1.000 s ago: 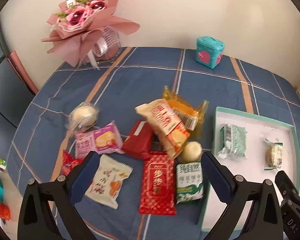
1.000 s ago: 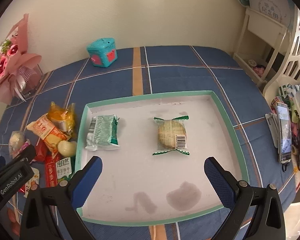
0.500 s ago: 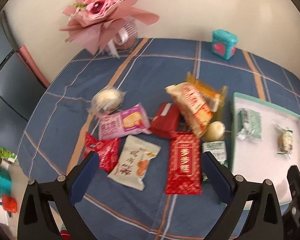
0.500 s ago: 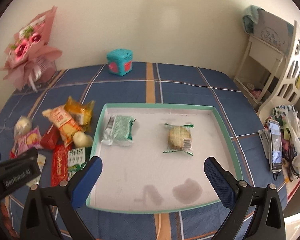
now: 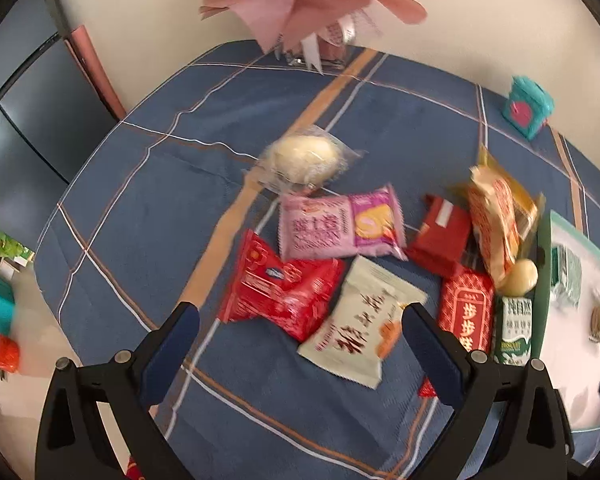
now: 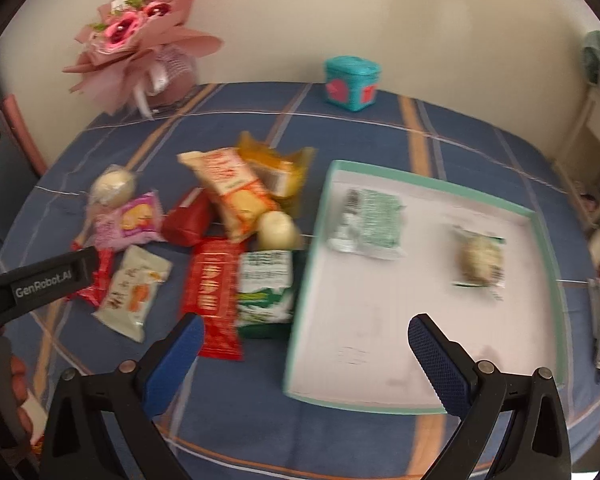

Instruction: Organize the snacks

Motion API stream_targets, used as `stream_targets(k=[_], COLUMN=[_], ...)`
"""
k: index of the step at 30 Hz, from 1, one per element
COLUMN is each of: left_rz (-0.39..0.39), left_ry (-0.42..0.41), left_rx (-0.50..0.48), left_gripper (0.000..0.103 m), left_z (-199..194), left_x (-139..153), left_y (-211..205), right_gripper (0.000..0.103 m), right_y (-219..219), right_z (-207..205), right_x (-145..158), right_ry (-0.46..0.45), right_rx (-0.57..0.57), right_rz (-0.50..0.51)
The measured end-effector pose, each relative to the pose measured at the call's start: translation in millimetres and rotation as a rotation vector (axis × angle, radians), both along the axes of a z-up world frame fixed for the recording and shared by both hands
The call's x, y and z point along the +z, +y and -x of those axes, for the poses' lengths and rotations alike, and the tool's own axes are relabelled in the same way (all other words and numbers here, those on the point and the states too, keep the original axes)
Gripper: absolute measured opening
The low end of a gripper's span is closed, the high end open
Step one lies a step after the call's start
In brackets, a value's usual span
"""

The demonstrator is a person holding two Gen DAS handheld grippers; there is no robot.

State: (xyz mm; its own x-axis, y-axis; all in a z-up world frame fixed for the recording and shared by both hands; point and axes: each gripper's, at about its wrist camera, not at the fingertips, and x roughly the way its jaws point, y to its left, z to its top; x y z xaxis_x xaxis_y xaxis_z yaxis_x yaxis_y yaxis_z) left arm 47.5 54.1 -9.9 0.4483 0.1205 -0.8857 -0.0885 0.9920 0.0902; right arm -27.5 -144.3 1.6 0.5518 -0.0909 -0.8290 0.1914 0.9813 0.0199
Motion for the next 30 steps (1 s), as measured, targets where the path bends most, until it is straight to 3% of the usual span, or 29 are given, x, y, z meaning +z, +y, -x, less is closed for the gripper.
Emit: stream_targets(k=[5,10,18,22,26,30], left_rz=[0.081,0.176,0.204,0.199,0.192,0.190], left_ry=[-0.011,0.035,0.077,0.103,0.125,0.137], left_rx=[-0.005,-0.106,-0.170,-0.202,-0.223,-0.234], left_gripper=[0.101,0.101,0.101,0.097,0.094,0.092], left_z=[-7,-17,-29,-35,-38,-45], left_x=[-2,-8,-18,-27,-33,-39], left_y=[9,-4,-15,-25,-36,-45], right_gripper=[0.097,0.084,0.066,0.065,0.056,0.056], right_y=[9,4,1,0,1,3], right_z=[-12,-24,-41,-49,-55,-59], right_x=[-2,-11,-19,-24,-30,-34], right_ry=[0.000,0.036,0.063,0.082,0.108,0.122], right_rx=[0.031,0.050,0.066,0.068,0.072,0.078], right_rz=[-0.043,-0.091,-0.128,-0.143,-0.152,-0.142])
